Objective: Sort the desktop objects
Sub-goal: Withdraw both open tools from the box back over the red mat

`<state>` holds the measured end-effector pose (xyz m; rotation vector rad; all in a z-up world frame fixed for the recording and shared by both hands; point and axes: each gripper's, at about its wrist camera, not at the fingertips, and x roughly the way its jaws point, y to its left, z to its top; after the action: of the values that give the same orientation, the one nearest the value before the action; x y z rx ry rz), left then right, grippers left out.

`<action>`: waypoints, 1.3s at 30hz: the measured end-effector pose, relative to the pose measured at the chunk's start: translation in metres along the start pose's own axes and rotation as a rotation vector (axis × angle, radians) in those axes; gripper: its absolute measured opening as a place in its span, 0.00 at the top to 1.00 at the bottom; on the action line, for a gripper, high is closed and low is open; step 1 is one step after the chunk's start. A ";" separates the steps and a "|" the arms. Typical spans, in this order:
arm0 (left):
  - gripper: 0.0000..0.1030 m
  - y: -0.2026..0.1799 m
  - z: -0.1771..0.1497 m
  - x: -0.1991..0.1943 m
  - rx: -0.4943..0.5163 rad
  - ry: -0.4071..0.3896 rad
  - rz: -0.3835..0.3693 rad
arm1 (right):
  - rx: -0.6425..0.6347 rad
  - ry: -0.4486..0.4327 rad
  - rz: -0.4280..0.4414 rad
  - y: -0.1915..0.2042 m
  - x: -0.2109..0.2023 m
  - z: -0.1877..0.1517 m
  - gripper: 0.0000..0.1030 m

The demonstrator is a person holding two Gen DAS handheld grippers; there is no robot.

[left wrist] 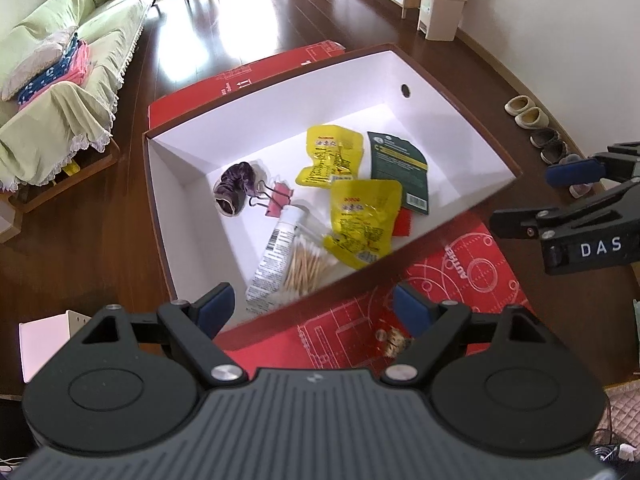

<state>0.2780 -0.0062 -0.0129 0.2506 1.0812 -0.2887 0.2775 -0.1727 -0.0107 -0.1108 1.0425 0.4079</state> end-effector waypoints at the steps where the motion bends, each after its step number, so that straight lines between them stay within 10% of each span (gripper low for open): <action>1: 0.18 -0.001 -0.004 -0.002 0.004 -0.001 -0.001 | 0.001 0.000 0.004 0.000 -0.002 -0.004 0.16; 23: 0.18 0.000 -0.104 -0.002 0.065 0.059 -0.060 | 0.000 0.070 0.034 0.004 0.003 -0.082 0.16; 39: 0.29 -0.003 -0.134 0.020 0.349 0.015 -0.074 | -0.003 0.124 0.039 0.004 0.026 -0.095 0.16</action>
<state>0.1747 0.0339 -0.0910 0.5254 1.0522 -0.5440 0.2100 -0.1880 -0.0808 -0.1196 1.1682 0.4424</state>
